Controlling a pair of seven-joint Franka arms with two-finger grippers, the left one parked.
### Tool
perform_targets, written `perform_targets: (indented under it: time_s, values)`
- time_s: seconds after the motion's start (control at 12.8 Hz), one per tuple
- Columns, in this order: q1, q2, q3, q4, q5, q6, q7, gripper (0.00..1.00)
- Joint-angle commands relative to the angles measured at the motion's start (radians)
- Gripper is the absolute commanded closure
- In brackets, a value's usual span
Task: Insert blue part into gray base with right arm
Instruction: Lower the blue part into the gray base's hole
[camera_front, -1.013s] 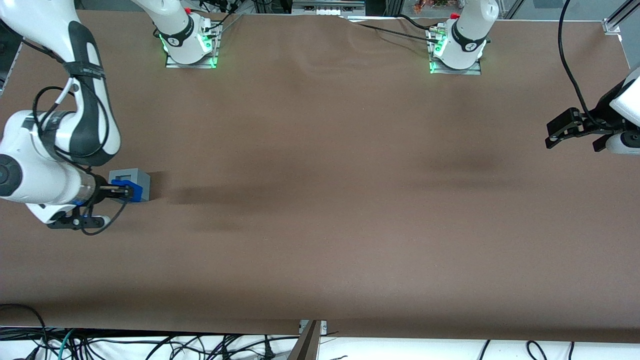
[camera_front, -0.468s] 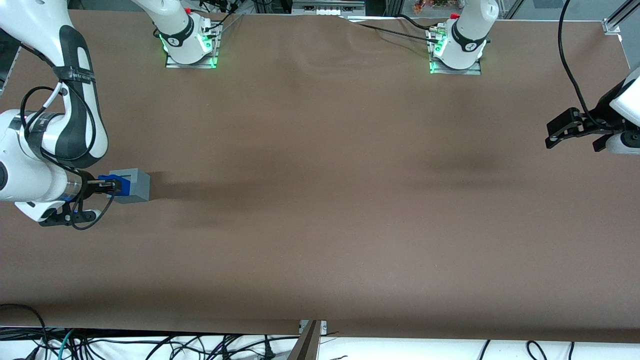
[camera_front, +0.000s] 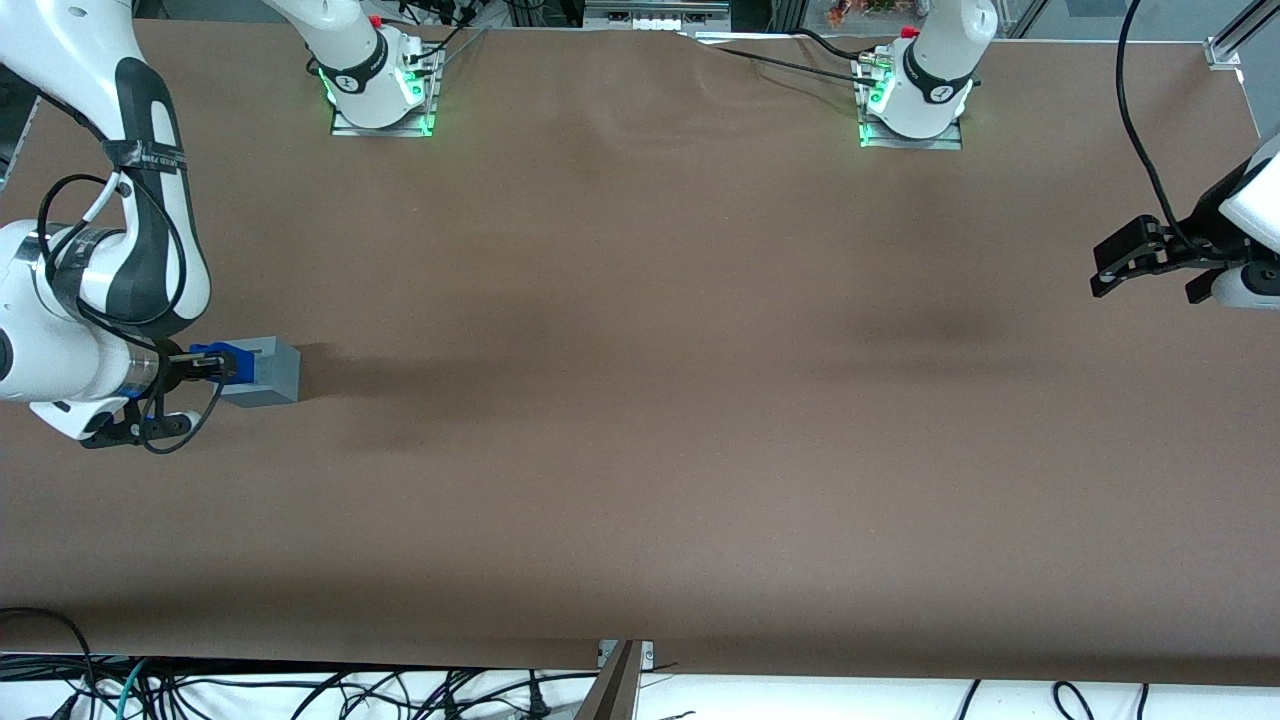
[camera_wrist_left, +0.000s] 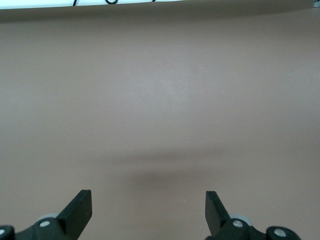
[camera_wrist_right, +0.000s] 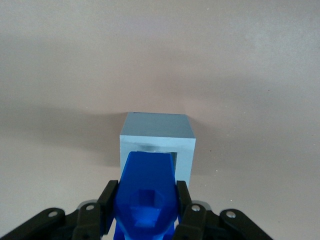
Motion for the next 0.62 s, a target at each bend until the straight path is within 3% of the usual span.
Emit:
perform_targets:
  time_s: [0.0,0.55]
  values:
    - [0.006,-0.003,-0.009,-0.018,-0.007,0.006,-0.040,0.69]
    - [-0.014,0.015,-0.011,-0.019,-0.007,0.024,-0.062,0.69]
